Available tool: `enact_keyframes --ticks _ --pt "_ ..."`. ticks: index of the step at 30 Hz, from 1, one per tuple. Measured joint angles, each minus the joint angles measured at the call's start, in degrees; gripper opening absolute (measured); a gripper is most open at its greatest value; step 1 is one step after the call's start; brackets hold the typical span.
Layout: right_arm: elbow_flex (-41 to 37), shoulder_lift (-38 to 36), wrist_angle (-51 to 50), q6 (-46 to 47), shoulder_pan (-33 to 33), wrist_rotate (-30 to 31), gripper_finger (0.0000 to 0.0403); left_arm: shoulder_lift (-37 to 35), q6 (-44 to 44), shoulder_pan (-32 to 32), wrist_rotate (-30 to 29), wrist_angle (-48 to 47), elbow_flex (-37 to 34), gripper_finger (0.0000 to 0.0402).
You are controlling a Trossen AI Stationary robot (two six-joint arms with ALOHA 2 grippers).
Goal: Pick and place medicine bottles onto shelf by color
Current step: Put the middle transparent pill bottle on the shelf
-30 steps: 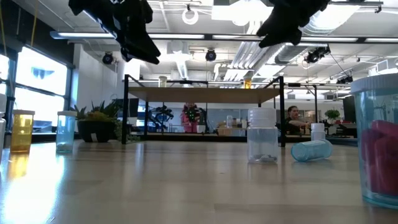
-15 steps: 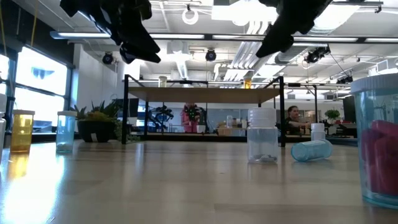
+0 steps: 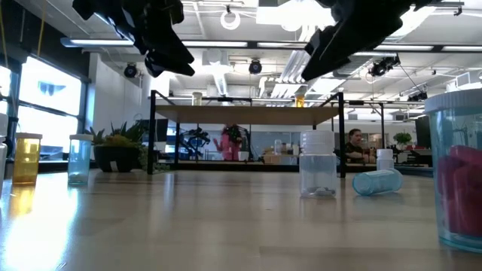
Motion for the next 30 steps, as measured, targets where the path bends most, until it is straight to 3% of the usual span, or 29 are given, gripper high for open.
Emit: enact_keyframes --ticks 15,30 --pt "0.0 10.3 5.5 1.1 2.3 -0.7 0.0202 0.0 -0.6 0.0 0.0 0.1 0.0 0.0181" --pt "0.0 15.4 7.6 1.7 2.3 -2.1 0.0187 0.0 -0.5 0.0 -0.2 1.2 0.0 0.0181"
